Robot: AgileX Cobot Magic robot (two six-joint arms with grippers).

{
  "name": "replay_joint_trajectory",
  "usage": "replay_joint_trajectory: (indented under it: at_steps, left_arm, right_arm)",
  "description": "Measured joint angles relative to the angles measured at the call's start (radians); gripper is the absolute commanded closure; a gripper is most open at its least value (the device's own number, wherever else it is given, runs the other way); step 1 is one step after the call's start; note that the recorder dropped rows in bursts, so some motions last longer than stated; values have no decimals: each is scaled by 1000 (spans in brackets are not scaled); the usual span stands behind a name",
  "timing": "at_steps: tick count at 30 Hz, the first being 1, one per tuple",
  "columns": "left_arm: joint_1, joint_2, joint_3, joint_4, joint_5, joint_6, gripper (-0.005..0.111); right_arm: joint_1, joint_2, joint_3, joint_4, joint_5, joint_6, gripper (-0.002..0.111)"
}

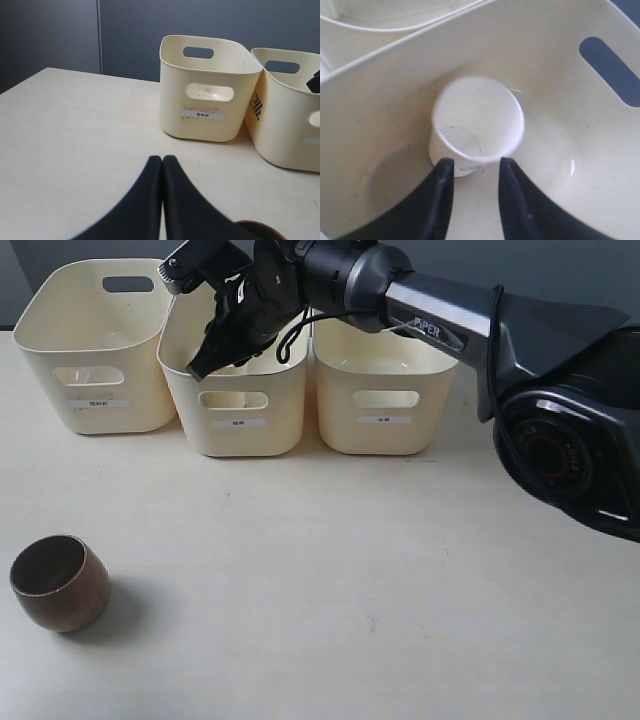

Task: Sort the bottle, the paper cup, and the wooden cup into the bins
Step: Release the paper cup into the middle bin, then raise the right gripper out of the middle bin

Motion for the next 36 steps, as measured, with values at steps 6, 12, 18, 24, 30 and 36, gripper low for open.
replay_joint_trajectory:
  at_steps: [6, 12, 18, 24, 30, 36]
  left_arm:
    - [0, 0, 0, 0, 0, 0, 107]
    - [0, 0, 0, 0, 0, 0, 107]
    - [0, 0, 0, 0, 0, 0, 107]
    - [0, 0, 0, 0, 0, 0, 107]
    - [0, 0, 0, 0, 0, 0, 107]
    - [0, 0, 0, 0, 0, 0, 107]
  right_arm:
    - [0, 0, 0, 0, -2, 3, 77]
    - [0, -14, 0, 0, -8, 3, 77]
    - [0, -82, 0, 0, -9, 3, 77]
    - [6, -129, 0, 0, 10, 5, 77]
    - [26, -169, 0, 0, 46, 6, 77]
    - [59, -202, 0, 0, 103, 8, 77]
